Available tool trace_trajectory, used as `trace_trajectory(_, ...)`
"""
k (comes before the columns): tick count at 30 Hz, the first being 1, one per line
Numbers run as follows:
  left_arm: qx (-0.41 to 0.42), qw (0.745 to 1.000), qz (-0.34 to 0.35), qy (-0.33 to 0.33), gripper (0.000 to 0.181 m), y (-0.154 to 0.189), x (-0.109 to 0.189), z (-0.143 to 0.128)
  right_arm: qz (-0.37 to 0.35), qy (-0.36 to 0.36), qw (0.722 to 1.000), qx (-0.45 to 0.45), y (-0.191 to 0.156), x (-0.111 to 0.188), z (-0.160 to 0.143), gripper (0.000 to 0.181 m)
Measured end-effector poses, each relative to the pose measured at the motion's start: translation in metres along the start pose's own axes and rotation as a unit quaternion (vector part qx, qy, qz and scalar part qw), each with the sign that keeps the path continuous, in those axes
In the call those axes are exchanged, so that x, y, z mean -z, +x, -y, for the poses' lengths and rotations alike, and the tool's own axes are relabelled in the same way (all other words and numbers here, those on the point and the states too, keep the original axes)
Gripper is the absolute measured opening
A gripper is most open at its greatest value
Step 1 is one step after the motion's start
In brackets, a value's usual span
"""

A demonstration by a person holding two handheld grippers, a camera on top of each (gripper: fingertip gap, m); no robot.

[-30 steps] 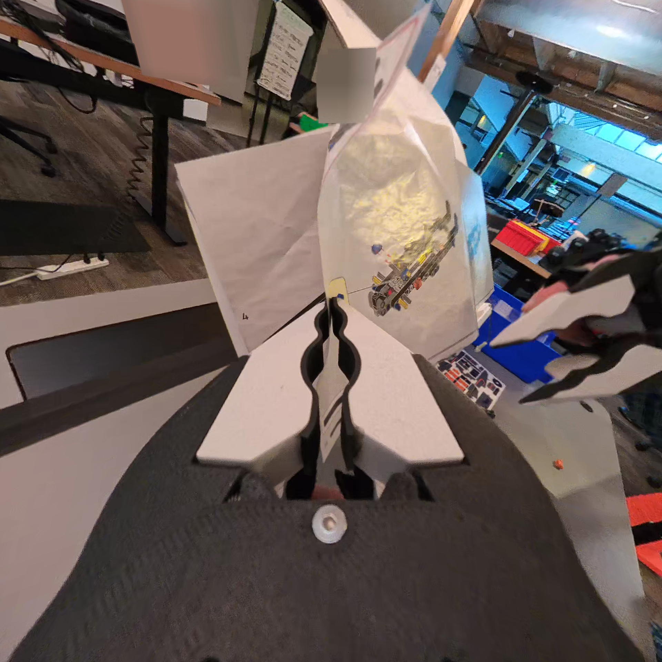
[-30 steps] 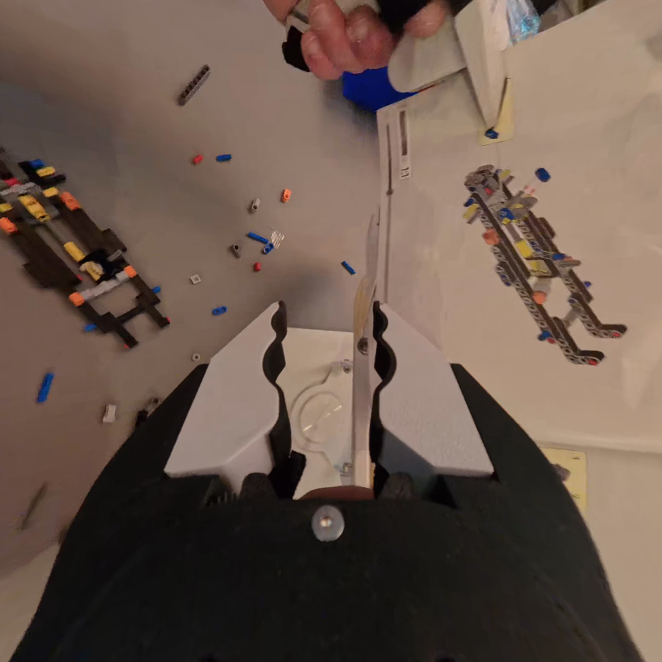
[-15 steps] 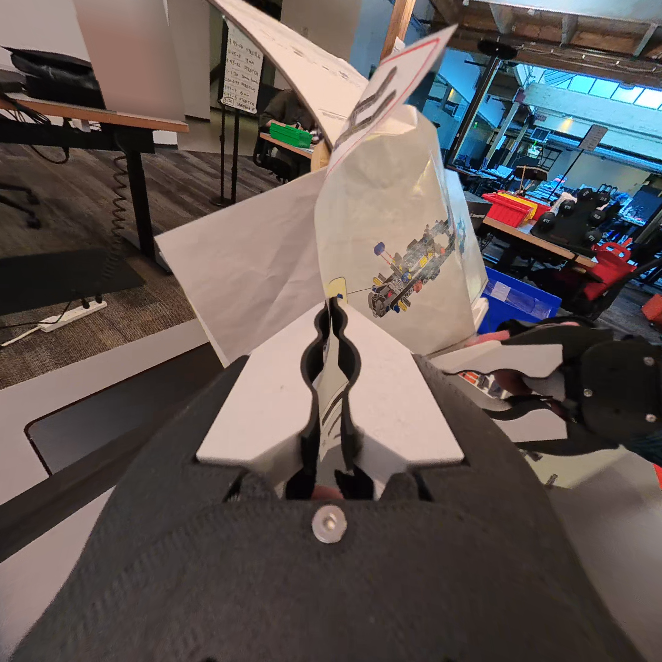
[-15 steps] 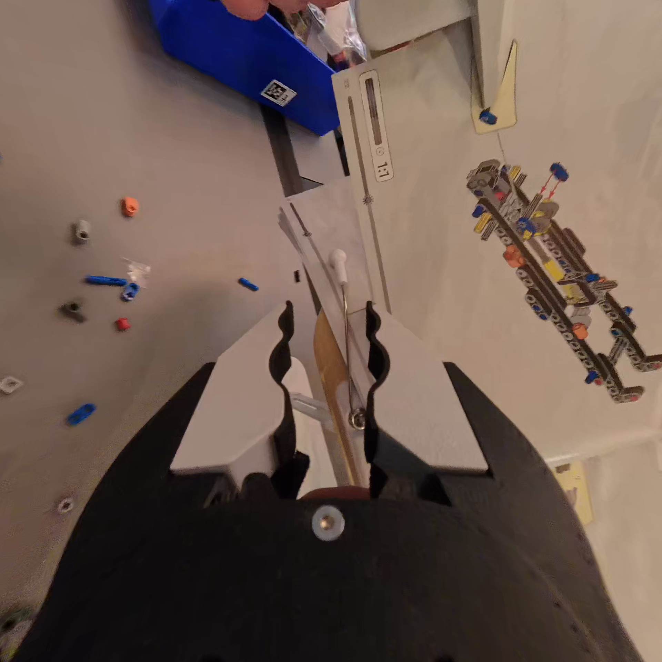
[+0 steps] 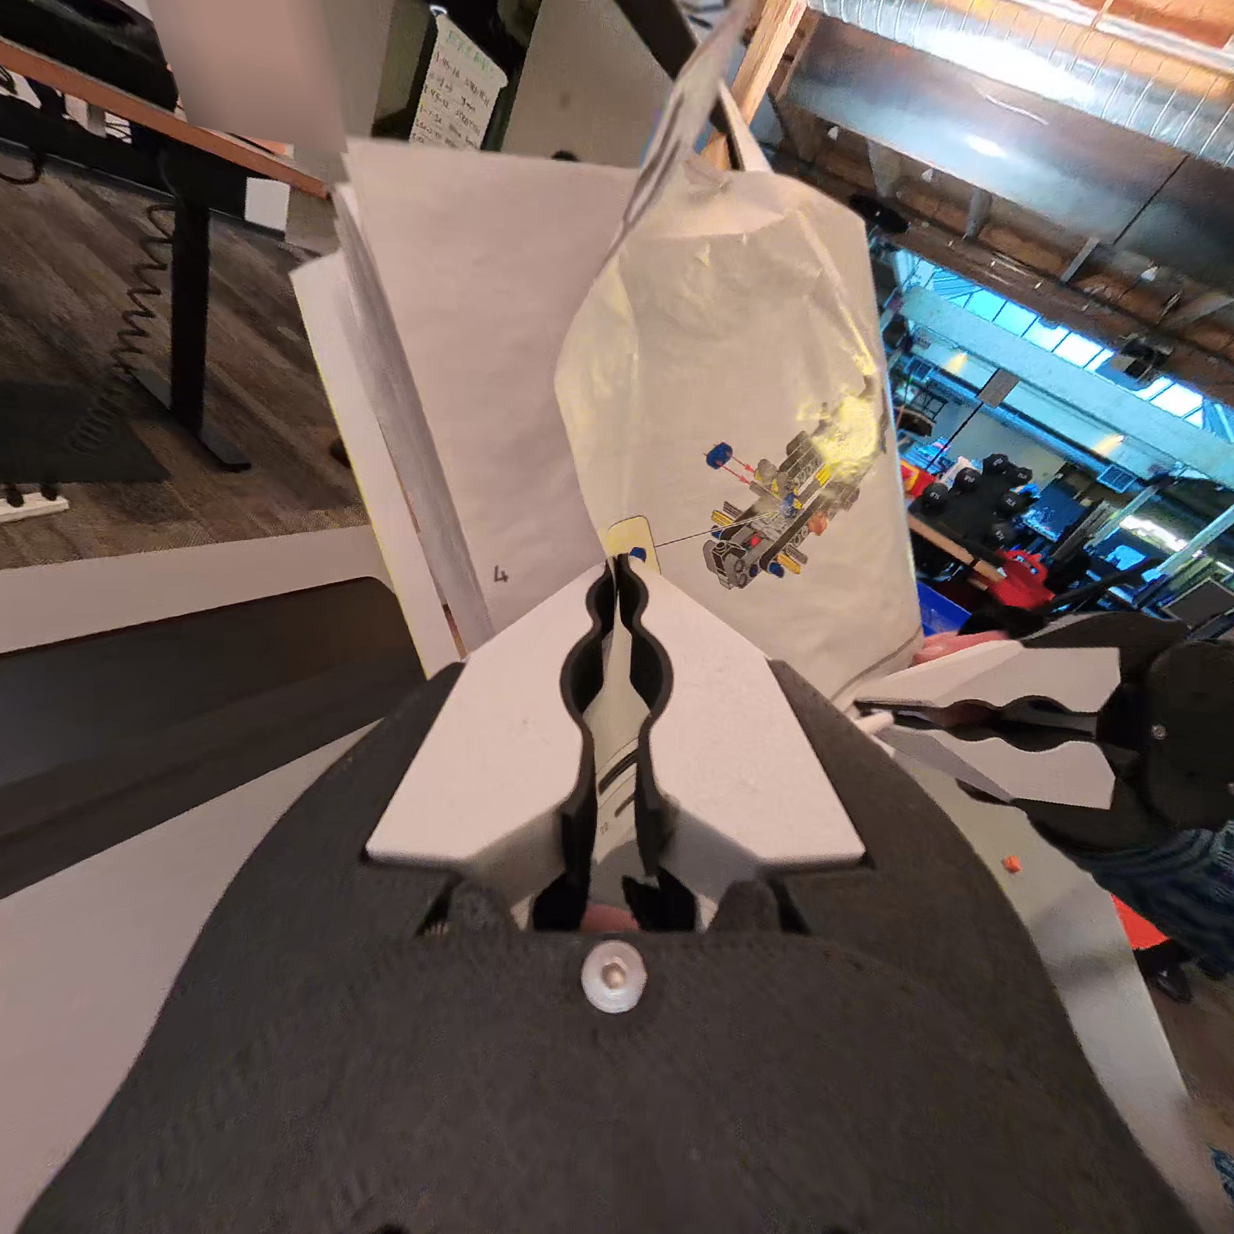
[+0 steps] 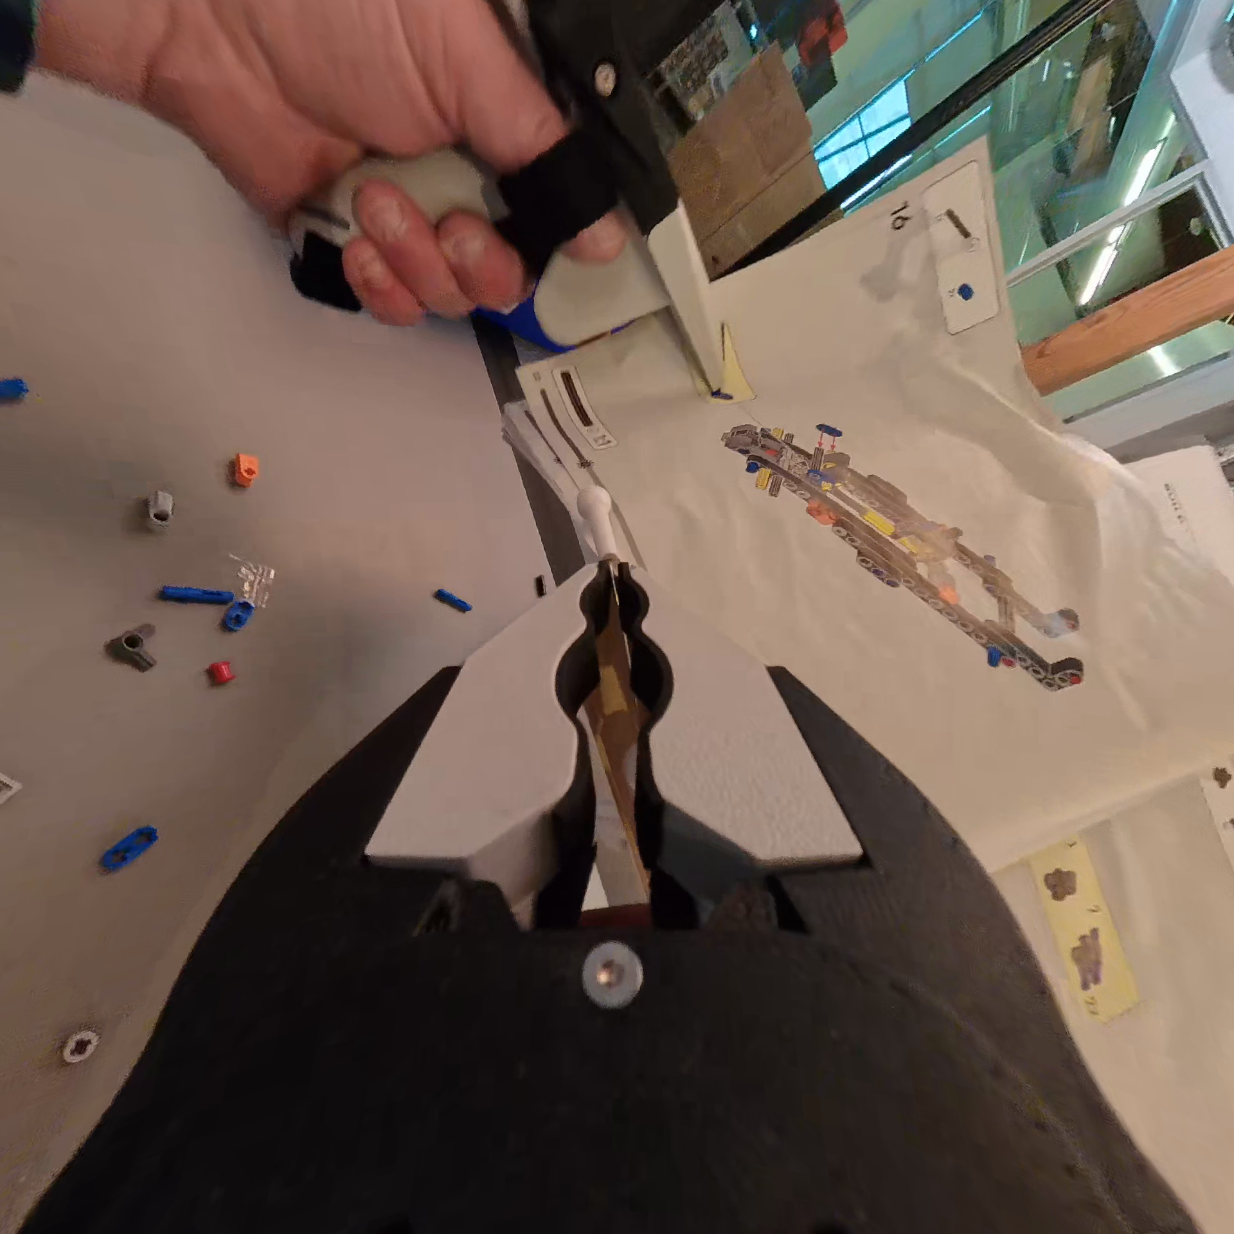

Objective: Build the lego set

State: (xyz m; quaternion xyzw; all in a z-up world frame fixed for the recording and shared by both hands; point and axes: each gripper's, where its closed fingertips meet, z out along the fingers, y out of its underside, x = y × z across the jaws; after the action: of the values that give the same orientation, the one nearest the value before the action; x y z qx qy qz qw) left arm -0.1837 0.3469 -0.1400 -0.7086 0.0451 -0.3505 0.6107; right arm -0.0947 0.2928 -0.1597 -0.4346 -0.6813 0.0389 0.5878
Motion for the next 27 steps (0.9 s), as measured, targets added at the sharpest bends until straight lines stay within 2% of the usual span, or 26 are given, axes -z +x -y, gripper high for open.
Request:
trace_trajectory(4,0.000,1.000,0.000,-0.001,0.000,-0.002,-0.007,-0.006,0.007,0.027,0.999,-0.037,0.001,0.004,0.003,0.000)
trace_trajectory(7,0.005,1.000,0.014,0.004,0.000,-0.010,-0.006,-0.006,-0.001,0.033,0.999,-0.014,0.002,0.008,0.005,0.000)
trace_trajectory(9,0.008,1.000,-0.003,0.011,0.000,-0.005,-0.004,-0.003,0.008,0.036,0.998,-0.054,0.005,0.008,0.006,0.000)
trace_trajectory(13,0.000,1.000,0.006,0.001,0.000,-0.008,-0.003,-0.009,-0.018,0.033,0.992,-0.119,0.018,0.007,0.005,0.000)
trace_trajectory(20,0.023,1.000,-0.003,0.003,0.000,-0.009,0.004,-0.016,-0.079,-0.027,0.978,-0.189,0.037,-0.002,-0.011,0.000)
trace_trajectory(24,0.029,0.999,0.017,0.024,0.020,-0.020,0.016,-0.008,-0.084,-0.060,0.984,-0.147,0.035,-0.003,-0.014,0.008)
trace_trajectory(27,0.038,0.997,0.016,0.061,0.029,-0.024,0.029,0.007,-0.078,-0.058,0.984,-0.146,0.035,0.002,-0.012,0.029)
